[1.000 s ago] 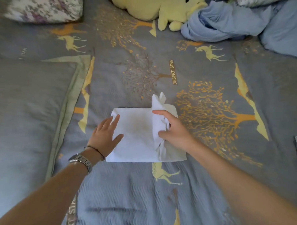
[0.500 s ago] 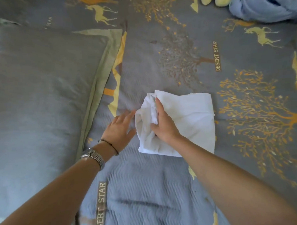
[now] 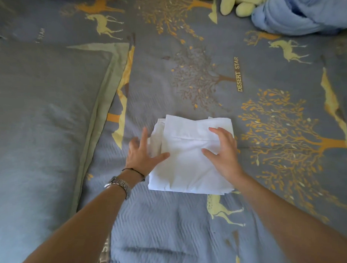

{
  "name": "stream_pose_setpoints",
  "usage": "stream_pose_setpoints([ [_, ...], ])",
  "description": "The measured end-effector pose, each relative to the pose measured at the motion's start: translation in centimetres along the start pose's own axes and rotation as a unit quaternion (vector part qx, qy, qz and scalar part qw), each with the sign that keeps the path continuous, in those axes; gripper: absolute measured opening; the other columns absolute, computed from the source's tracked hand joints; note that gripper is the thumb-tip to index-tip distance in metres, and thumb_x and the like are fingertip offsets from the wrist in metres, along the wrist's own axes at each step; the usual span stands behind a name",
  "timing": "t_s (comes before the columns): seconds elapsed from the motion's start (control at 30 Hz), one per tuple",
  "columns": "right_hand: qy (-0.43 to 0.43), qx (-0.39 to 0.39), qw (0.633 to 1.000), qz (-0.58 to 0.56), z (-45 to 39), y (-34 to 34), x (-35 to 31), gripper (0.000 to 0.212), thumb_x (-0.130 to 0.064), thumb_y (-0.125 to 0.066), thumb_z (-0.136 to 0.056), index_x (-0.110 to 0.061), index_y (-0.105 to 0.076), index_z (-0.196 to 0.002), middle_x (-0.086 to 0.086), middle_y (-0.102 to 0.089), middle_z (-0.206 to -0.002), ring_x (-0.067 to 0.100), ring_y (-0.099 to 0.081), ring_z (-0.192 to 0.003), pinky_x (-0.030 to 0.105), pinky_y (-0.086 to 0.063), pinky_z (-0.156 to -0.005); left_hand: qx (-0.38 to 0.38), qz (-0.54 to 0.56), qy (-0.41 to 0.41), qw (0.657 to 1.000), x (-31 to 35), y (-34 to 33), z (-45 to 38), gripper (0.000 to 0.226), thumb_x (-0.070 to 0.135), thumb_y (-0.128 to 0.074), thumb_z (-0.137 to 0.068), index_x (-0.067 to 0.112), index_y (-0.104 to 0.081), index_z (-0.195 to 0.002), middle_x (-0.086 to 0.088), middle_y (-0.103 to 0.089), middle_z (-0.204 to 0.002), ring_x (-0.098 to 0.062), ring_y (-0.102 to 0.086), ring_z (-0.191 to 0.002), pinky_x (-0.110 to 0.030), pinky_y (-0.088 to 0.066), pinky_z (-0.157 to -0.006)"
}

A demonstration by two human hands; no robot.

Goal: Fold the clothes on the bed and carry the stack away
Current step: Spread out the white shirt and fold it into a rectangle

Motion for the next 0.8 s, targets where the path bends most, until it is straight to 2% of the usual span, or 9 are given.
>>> stream_pose_setpoints([
  [0.1,-0.061,-0.038,0.995,0.062,-0.1,1.0,3.6,0.069,-0.024,-0.08,-0.069,-0.025,-0.05,-0.131,0.009,-0.033,-0.145,0.024,-0.027,-0.137,0.028,-0.014,-0.108,-0.014,-0.094,0.032,0.995,-1.6,-0.8,-0.7,0.123,0.072,-0.069,-0.053,0.041,0.008,-0.144,-0.013,-0.022,-0.145,-0.032,-0.028,-0.133,-0.047,-0.028,-0.107],
  [0.2,-0.097,-0.041,0.994,-0.007,0.0,1.6,5.5,0.072,-0.016,-0.082,-0.066,-0.023,-0.052,-0.131,0.014,-0.029,-0.143,0.028,-0.029,-0.133,0.029,-0.017,-0.112,0.024,-0.17,0.039,0.984,-2.4,-0.3,-1.0,0.121,0.082,-0.059,-0.051,0.041,0.007,-0.144,-0.01,-0.024,-0.147,-0.033,-0.03,-0.131,-0.049,-0.029,-0.103],
  [0.27,-0.094,-0.055,0.992,-0.056,0.0,1.6,6.0,0.073,-0.01,-0.082,-0.066,-0.02,-0.051,-0.131,0.015,-0.033,-0.136,0.022,-0.047,-0.107,0.025,-0.034,-0.102,0.03,-0.178,0.039,0.983,-2.4,-0.3,-1.2,0.12,0.082,-0.057,-0.052,0.04,0.005,-0.145,-0.008,-0.03,-0.147,-0.033,-0.032,-0.129,-0.048,-0.029,-0.102],
  [0.33,-0.087,-0.076,0.989,-0.091,-0.1,1.5,6.2,0.074,-0.007,-0.081,-0.068,-0.018,-0.048,-0.133,0.007,-0.04,-0.118,0.012,-0.043,-0.074,0.017,-0.04,-0.079,0.023,-0.187,0.021,0.982,-2.0,-0.5,-1.5,0.118,0.081,-0.058,-0.055,0.04,0.006,-0.145,-0.007,-0.037,-0.142,-0.033,-0.033,-0.127,-0.047,-0.028,-0.102],
  [0.37,-0.09,-0.089,0.986,-0.108,-0.1,1.4,6.3,0.075,-0.006,-0.08,-0.069,-0.019,-0.046,-0.135,0.001,-0.042,-0.107,0.012,-0.04,-0.07,0.019,-0.039,-0.074,0.021,-0.192,0.006,0.981,-1.6,-0.6,-1.7,0.117,0.081,-0.058,-0.056,0.04,0.006,-0.145,-0.006,-0.041,-0.138,-0.033,-0.036,-0.125,-0.047,-0.028,-0.102],
  [0.43,-0.111,-0.126,0.973,-0.156,-0.2,0.9,6.6,0.076,-0.006,-0.078,-0.072,-0.023,-0.043,-0.137,-0.001,-0.047,-0.103,0.019,-0.049,-0.08,0.027,-0.045,-0.079,0.013,-0.182,-0.03,0.983,-0.7,-0.9,-2.1,0.119,0.082,-0.058,-0.055,0.04,0.009,-0.144,-0.007,-0.049,-0.129,-0.033,-0.041,-0.119,-0.045,-0.03,-0.099],
  [0.53,-0.125,-0.157,0.959,-0.201,-0.2,0.6,6.9,0.076,-0.007,-0.077,-0.074,-0.027,-0.041,-0.137,0.012,-0.046,-0.13,0.028,-0.051,-0.115,0.047,-0.041,-0.102,-0.049,-0.09,-0.08,0.991,0.4,-1.8,-2.4,0.121,0.075,-0.061,-0.055,0.041,0.014,-0.143,-0.008,-0.045,-0.136,-0.03,-0.042,-0.125,-0.044,-0.035,-0.104],
  [0.67,-0.114,-0.156,0.955,-0.226,-0.4,0.7,6.9,0.075,-0.007,-0.077,-0.074,-0.027,-0.041,-0.137,0.008,-0.04,-0.139,0.019,-0.043,-0.127,0.045,-0.035,-0.109,-0.086,-0.012,-0.101,0.991,1.2,-2.3,-3.1,0.112,0.04,-0.075,-0.072,0.046,0.012,-0.141,-0.005,-0.038,-0.135,-0.019,-0.037,-0.127,-0.028,-0.031,-0.101],
  [0.8,-0.112,-0.127,0.955,-0.244,-0.2,0.6,6.7,0.076,-0.004,-0.077,-0.073,-0.027,-0.042,-0.136,0.009,-0.038,-0.137,0.018,-0.043,-0.126,0.037,-0.036,-0.11,-0.118,0.002,-0.085,0.989,1.5,-2.7,-3.5,0.106,0.024,-0.073,-0.077,0.043,0.007,-0.144,-0.001,-0.034,-0.126,-0.013,-0.035,-0.117,-0.026,-0.028,-0.099],
])
Point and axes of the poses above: each hand's wrist, its own z-axis away from the middle knuckle, its own y-axis out of the back of the hand, x = y × z, the point moved 8 cm from there along -z, towards the middle knuckle
